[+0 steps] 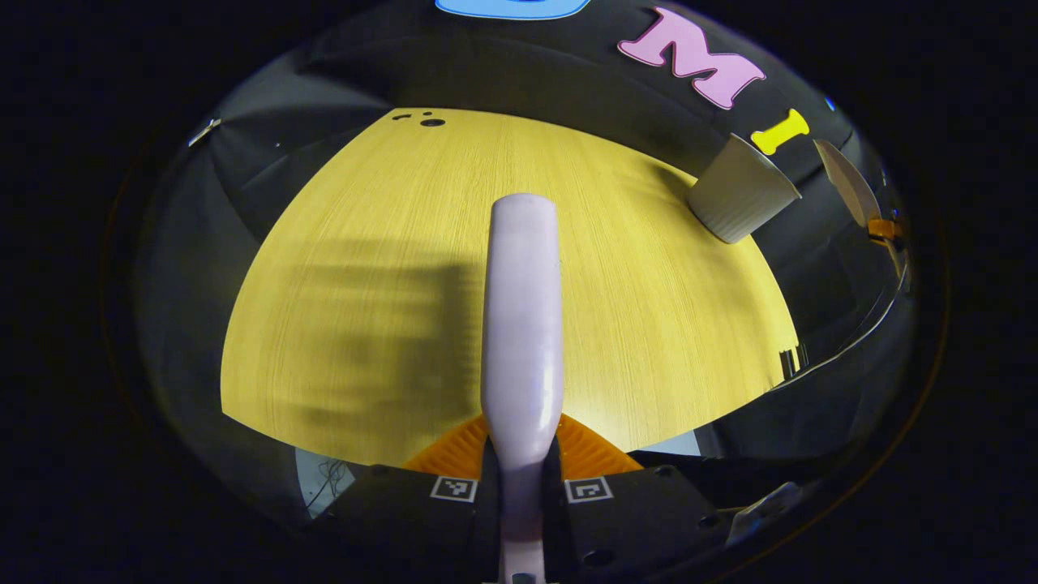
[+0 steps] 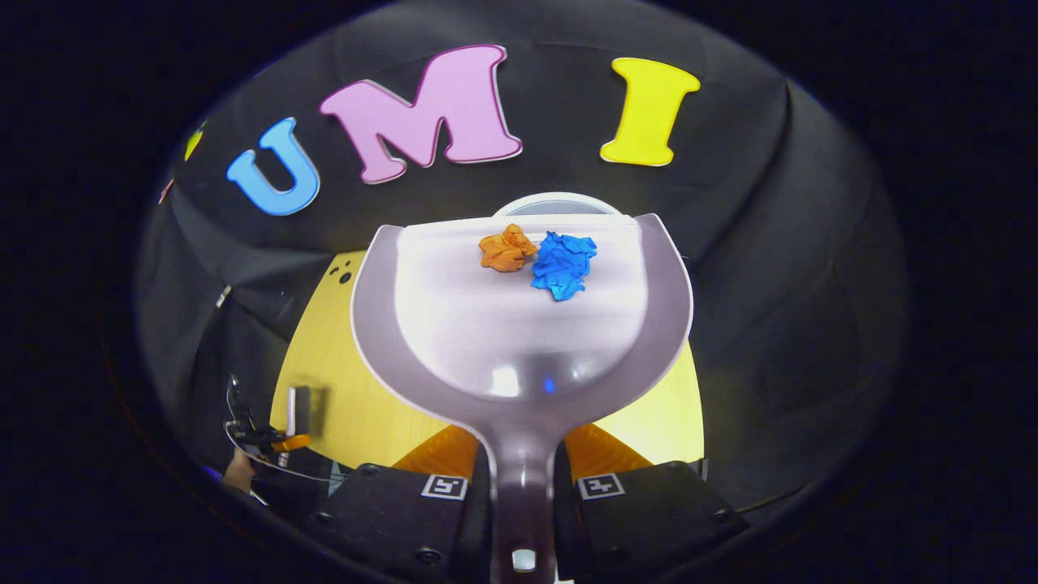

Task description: Pick up the small broom and dustpan from the desktop, sweep the trash into the dustpan with the broom, and then empty the trash into the garbage bin.

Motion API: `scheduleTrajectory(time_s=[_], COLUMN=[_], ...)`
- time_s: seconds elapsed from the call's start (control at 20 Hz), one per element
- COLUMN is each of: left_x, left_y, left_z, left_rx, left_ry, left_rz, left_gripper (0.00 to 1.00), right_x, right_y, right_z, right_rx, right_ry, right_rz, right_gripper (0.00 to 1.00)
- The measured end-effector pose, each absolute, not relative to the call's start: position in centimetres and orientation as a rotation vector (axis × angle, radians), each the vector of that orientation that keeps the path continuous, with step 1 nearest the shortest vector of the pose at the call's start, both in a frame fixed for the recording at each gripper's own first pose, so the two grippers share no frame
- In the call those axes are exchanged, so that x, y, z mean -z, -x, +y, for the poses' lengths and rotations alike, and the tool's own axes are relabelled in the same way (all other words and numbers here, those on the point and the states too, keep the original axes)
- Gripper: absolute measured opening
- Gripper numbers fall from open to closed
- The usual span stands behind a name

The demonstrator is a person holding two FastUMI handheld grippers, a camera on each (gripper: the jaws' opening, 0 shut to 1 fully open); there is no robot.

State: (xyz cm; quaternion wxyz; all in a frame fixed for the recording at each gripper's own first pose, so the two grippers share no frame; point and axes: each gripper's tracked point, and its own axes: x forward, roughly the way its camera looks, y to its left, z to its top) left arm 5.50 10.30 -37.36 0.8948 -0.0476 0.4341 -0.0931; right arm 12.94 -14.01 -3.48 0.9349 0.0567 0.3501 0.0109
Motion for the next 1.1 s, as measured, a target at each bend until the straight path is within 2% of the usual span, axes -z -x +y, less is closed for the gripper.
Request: scheduleTrajectory(time_s=[0.1,0.15,0.25,0.45,0.5,0.55,0.6,0.65,0.85,0.9,0.95,1.1], left_x=[37.2,37.1,36.8,36.0,35.9,35.7,35.5,35.5,35.4,35.5,35.7,35.7], left_y=[-5.7,-5.9,-6.0,-6.9,-7.1,-7.1,-7.3,-7.4,-7.8,-7.9,-8.0,-7.9], left_z=[10.6,10.6,10.3,10.3,10.4,10.1,10.0,10.0,9.9,9.9,9.9,9.8], left_rx=[0.183,0.181,0.183,0.180,0.181,0.186,0.189,0.190,0.191,0.192,0.192,0.191], left_ry=[0.091,0.089,0.078,0.048,0.042,0.039,0.032,0.022,0.021,0.026,0.027,0.023], left_rz=[0.903,0.908,0.913,0.916,0.916,0.918,0.919,0.917,0.921,0.926,0.928,0.933], left_gripper=[0.25,0.25,0.25,0.25,0.25,0.25,0.25,0.25,0.25,0.25,0.25,0.25], right_x=[2.9,2.7,2.5,4.3,5.0,5.5,6.1,6.6,7.7,7.8,8.0,8.6], right_y=[-15.3,-16.5,-19.2,-23.4,-24.2,-24.9,-25.3,-25.8,-27.1,-27.4,-27.6,-28.3], right_z=[-15.8,-16.5,-17.6,-19.5,-20.1,-20.6,-21.1,-21.2,-22.1,-22.5,-22.9,-24.0], right_rx=[0.011,0.024,0.043,0.096,0.110,0.126,0.137,0.142,0.164,0.175,0.191,0.228], right_ry=[-0.111,-0.111,-0.113,-0.073,-0.047,-0.018,0.004,0.015,0.048,0.055,0.073,0.159], right_rz=[0.729,0.725,0.715,0.739,0.742,0.749,0.758,0.763,0.771,0.771,0.769,0.758], right_gripper=[0.34,0.31,0.34,0.31,0.34,0.34,0.30,0.34,0.34,0.31,0.34,0.34])
